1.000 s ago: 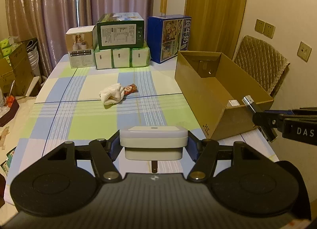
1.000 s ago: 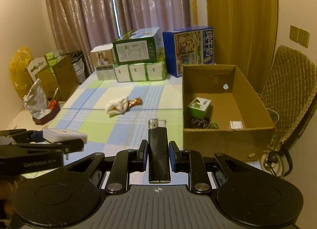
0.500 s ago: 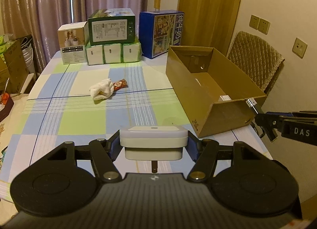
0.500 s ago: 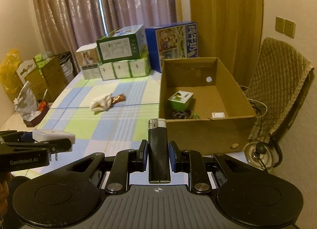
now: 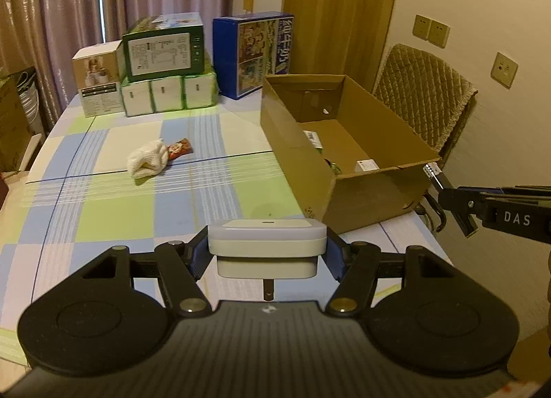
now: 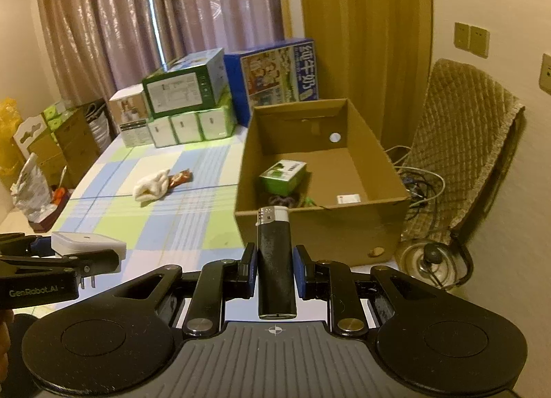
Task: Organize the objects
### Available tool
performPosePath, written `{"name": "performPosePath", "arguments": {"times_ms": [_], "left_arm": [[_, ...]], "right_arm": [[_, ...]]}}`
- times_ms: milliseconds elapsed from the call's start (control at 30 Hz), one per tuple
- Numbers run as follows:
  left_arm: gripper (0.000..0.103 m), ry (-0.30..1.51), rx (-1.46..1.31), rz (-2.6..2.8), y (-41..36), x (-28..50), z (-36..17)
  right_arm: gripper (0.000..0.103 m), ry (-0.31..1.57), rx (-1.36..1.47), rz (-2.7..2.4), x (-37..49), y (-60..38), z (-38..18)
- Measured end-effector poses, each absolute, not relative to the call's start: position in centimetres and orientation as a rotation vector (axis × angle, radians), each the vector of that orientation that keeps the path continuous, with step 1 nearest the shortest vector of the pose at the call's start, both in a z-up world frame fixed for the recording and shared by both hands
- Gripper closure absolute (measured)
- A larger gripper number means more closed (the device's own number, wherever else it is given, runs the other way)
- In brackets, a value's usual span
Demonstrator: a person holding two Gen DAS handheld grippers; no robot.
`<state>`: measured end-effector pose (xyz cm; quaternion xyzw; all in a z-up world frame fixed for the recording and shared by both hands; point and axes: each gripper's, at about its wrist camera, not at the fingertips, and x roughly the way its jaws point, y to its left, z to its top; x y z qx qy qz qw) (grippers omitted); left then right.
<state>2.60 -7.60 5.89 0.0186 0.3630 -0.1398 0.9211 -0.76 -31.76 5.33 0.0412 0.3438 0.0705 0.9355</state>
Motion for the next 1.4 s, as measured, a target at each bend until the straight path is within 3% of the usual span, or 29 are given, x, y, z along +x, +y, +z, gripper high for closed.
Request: {"name": "performPosePath", "arguments": {"times_ms": [1400], "left_arm": [[0.043, 0.749, 0.083, -0.42, -16.1, 6.2, 5.9]], "right_arm": [[0.084, 0.704, 0.119, 0.05, 1.0, -37.7, 5.6]]}}
